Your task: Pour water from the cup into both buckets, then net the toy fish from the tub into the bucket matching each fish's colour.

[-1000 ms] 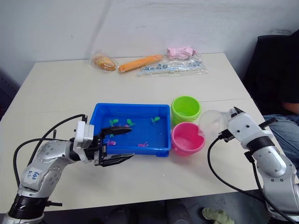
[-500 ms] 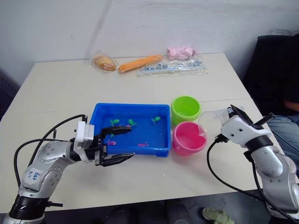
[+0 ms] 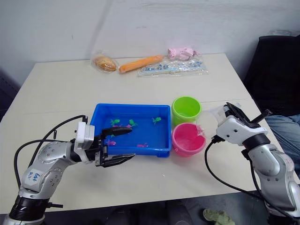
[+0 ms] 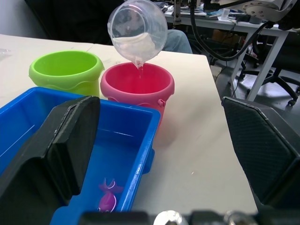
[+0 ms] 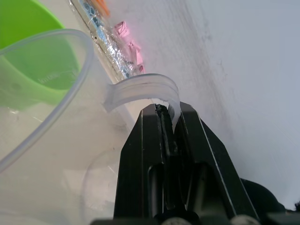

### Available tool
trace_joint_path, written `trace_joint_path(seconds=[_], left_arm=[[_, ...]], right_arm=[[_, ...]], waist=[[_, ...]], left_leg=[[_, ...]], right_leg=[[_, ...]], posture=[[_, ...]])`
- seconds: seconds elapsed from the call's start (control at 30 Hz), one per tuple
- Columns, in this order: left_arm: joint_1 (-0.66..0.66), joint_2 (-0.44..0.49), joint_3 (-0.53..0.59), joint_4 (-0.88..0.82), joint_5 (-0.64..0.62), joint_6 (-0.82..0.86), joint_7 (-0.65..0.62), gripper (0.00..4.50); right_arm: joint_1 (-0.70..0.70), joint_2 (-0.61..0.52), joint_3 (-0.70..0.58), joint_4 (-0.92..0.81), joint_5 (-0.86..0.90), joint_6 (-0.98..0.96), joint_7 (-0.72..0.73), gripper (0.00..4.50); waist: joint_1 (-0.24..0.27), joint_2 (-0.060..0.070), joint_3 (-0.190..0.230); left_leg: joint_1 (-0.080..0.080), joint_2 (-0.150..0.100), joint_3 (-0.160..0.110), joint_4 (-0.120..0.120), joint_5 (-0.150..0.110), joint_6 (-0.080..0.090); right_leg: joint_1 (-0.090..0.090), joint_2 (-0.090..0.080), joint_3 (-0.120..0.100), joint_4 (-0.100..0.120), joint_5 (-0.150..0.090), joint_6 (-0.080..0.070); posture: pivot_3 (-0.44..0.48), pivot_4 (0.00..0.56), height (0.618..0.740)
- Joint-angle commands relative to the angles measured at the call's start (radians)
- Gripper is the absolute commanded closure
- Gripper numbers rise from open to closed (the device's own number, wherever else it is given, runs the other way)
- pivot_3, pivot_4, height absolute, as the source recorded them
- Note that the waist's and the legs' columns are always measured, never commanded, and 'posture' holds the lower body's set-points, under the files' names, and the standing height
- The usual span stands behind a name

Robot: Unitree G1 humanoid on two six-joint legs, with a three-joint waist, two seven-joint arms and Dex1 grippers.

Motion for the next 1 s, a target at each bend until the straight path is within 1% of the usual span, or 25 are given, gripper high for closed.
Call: trace_joint_path(seconds=[0.03,0.5,0.8,0.93,1.0], left_arm=[[0.006,-0.006,0.003,-0.034,0.005,-0.02,0.005,0.0],[0.008,-0.009,0.004,-0.032,0.009,-0.025,0.01,0.0],[0.008,-0.008,0.003,-0.031,0.008,-0.025,0.011,0.0],[0.009,-0.007,0.005,-0.029,0.007,-0.025,0.01,0.0],[0.015,-0.008,0.011,-0.032,0.001,-0.022,0.014,0.0]], right_arm=[[-0.019,-0.007,-0.024,-0.026,-0.013,-0.021,-0.01,4.37],[-0.037,-0.011,-0.016,-0.024,-0.042,-0.041,-0.003,4.37],[-0.034,0.006,-0.02,-0.031,-0.023,-0.032,0.01,4.37],[-0.037,0.049,-0.043,-0.039,0.067,0.019,0.033,4.37],[-0.042,0.07,-0.06,-0.043,0.139,0.055,0.056,4.37]], waist=[[0.0,0.0,0.0],[0.0,0.0,0.0],[0.0,0.0,0.0],[0.0,0.0,0.0],[0.0,0.0,0.0]], left_leg=[[0.0,0.0,0.0,0.0,0.0,0.0],[0.0,0.0,0.0,0.001,0.0,0.0],[0.0,0.0,0.0,0.001,0.0,0.0],[0.0,0.0,0.0,0.001,0.0,0.0],[0.0,0.0,0.0,0.001,0.0,0.0]], right_leg=[[0.0,0.0,0.0,0.0,0.0,0.0],[0.0,0.0,0.0,0.001,0.0,0.0],[0.0,0.0,0.0,0.001,0.0,0.0],[0.0,0.001,0.0,0.001,0.0,0.0],[0.0,0.001,0.0,0.002,0.0,0.0]], posture=[[0.0,0.15,0.74],[0.0,0.15,0.74],[0.0,0.15,0.74],[0.0,0.15,0.74],[0.0,0.15,0.74]])
